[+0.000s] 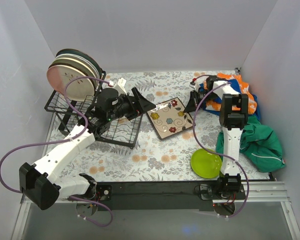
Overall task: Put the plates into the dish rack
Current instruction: Grab a plate with the right arm
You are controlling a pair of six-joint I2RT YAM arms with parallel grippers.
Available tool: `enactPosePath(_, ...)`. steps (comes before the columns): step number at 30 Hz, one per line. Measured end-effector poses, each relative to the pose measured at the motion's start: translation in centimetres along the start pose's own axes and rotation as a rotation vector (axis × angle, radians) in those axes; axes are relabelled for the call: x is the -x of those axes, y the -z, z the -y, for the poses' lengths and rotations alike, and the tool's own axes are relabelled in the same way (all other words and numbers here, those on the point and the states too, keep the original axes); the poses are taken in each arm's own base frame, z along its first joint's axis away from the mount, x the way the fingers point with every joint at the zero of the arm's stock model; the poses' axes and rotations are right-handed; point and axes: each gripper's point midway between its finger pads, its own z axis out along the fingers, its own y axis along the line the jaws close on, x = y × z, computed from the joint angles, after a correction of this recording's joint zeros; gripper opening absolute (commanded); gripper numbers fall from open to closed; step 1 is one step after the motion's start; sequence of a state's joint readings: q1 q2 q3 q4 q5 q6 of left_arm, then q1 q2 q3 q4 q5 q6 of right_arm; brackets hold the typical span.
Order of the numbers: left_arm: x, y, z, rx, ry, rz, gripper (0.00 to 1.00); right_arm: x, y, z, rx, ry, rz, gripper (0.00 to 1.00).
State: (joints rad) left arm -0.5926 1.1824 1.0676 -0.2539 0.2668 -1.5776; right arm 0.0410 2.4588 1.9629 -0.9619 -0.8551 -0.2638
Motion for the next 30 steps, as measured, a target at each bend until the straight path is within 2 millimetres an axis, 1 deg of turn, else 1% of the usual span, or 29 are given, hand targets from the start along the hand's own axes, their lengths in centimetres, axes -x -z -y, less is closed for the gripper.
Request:
enactPosePath(6,-0.2,-0.1,0.0,0.000,0.033,-0.006,0.79,-1.0,0.8,0.0,0.109,-0.082,0.039,0.01)
enactPosePath(8,-0.5,-0.2,-0.4,0.004,0.051,-0.011,0.78,-1.5,1.6,-0.2,0.137,-0.106,0.057,0.01)
enactPosePath(13,-2.0,-0.5,-2.2,0.038,0.097,-0.043,0.78,-1.6,4.6,-1.7,0.142,-0.074,0.119,0.01)
enactPosePath(17,-2.2,-0.8,-2.2,0.027,0.107,-0.056,0.77,-1.2,7.0,-3.3,0.110,0.013,0.168,0.01)
enactPosePath(20,-2.4,-1.2,-2.2,0.019,0.114,-0.068,0.76,-0.9,8.1,-3.6,0.084,0.059,0.195,0.01)
enactPosePath(23,-2.9,-1.9,-2.6,0.019,0.126,-0.091,0.76,-0.9,8.6,-3.2,0.054,0.085,0.201,0.01)
enactPosePath(27,-3.9,-2.8,-3.8,0.038,0.139,-0.127,0.76,-1.7,8.6,-2.4,0.015,0.097,0.182,0.01)
enactPosePath(30,-4.5,-3.3,-4.7,0.056,0.143,-0.150,0.76,-2.1,8.8,-2.4,-0.004,0.122,0.171,0.01)
